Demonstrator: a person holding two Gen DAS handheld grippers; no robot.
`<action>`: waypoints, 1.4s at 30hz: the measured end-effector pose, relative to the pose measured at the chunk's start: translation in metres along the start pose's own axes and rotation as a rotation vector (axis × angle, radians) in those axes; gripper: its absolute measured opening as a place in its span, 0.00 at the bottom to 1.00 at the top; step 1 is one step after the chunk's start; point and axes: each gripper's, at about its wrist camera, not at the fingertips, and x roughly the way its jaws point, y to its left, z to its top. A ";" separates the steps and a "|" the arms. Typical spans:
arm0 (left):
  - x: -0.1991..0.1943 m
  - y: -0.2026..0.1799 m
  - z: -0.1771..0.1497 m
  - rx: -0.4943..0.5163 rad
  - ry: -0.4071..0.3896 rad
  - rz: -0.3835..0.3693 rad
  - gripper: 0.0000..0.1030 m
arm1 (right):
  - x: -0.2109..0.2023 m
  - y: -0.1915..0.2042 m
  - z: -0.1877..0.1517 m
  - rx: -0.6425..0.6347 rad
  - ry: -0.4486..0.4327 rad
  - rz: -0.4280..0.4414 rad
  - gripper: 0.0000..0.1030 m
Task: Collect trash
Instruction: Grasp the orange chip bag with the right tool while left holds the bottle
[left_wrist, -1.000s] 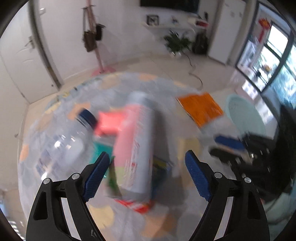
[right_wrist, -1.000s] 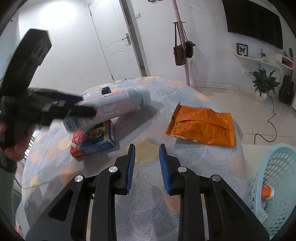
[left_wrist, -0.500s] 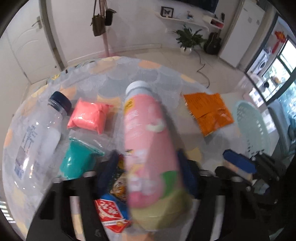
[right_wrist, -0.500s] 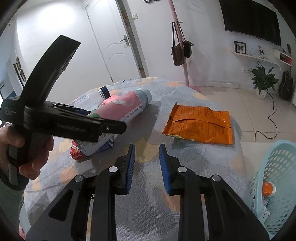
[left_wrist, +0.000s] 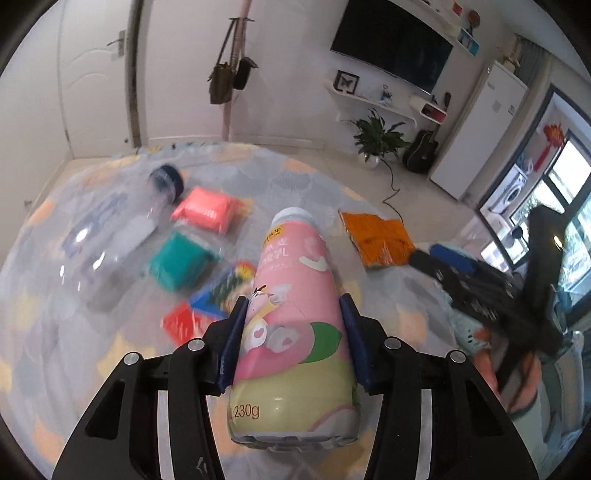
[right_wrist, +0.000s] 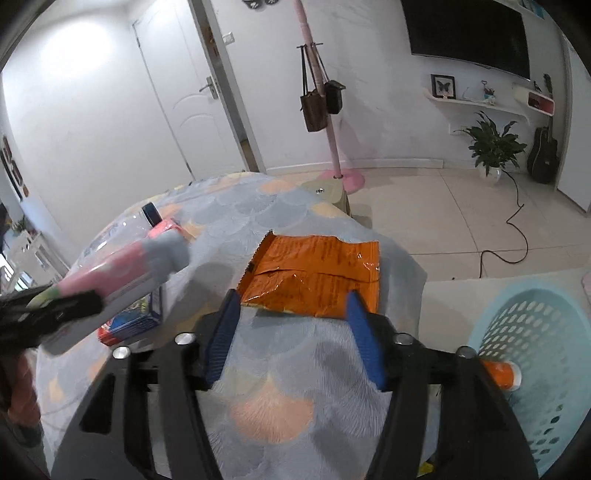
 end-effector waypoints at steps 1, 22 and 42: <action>-0.001 0.000 -0.009 -0.008 0.012 0.003 0.46 | 0.003 0.003 0.002 -0.018 0.006 -0.017 0.55; 0.034 -0.046 -0.066 0.106 0.128 0.103 0.54 | 0.041 -0.011 0.023 -0.040 0.083 -0.032 0.63; -0.001 -0.026 -0.081 0.000 0.003 0.000 0.45 | 0.079 0.059 0.012 -0.241 0.192 -0.094 0.83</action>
